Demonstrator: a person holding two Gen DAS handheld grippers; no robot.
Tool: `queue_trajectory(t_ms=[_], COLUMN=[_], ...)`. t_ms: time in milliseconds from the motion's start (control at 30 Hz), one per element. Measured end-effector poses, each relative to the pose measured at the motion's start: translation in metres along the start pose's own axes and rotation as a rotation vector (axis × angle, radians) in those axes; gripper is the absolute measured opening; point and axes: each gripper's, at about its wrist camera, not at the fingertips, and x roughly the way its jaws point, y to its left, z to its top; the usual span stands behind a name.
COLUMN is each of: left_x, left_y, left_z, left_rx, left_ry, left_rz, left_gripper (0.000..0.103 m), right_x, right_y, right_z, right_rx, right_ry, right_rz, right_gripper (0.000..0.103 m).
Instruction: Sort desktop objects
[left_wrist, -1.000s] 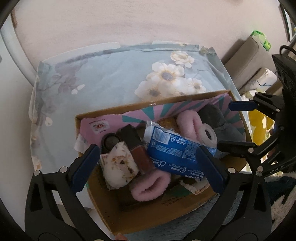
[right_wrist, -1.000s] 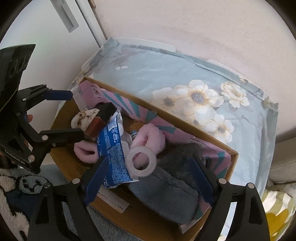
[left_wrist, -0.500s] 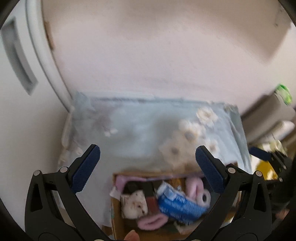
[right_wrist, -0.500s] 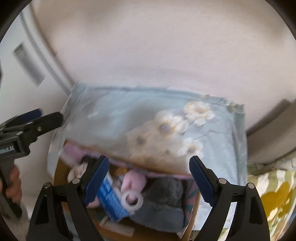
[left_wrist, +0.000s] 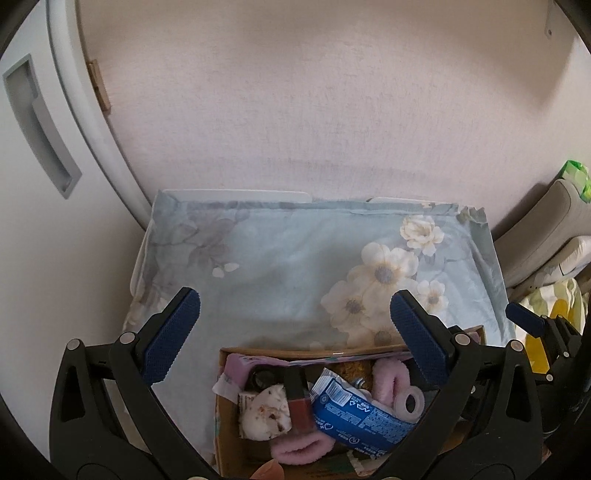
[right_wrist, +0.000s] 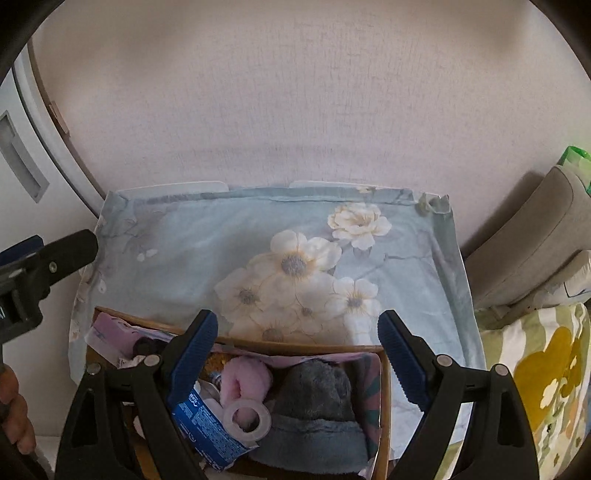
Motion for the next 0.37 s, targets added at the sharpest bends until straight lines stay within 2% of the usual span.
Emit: queue_trajectory(t_ms=[367], left_x=[0.0050], left_y=[-0.0021], left_z=[-0.0004], left_rx=[0.015], left_ry=[0.012], left_rz=[0.014], left_gripper=[0.103], right_x=[0.0035], right_y=[0.0022], right_z=[0.0014], right_rx=[0.000], right_ry=[0.013], right_rz=[-0.004], right_gripper=[0.086])
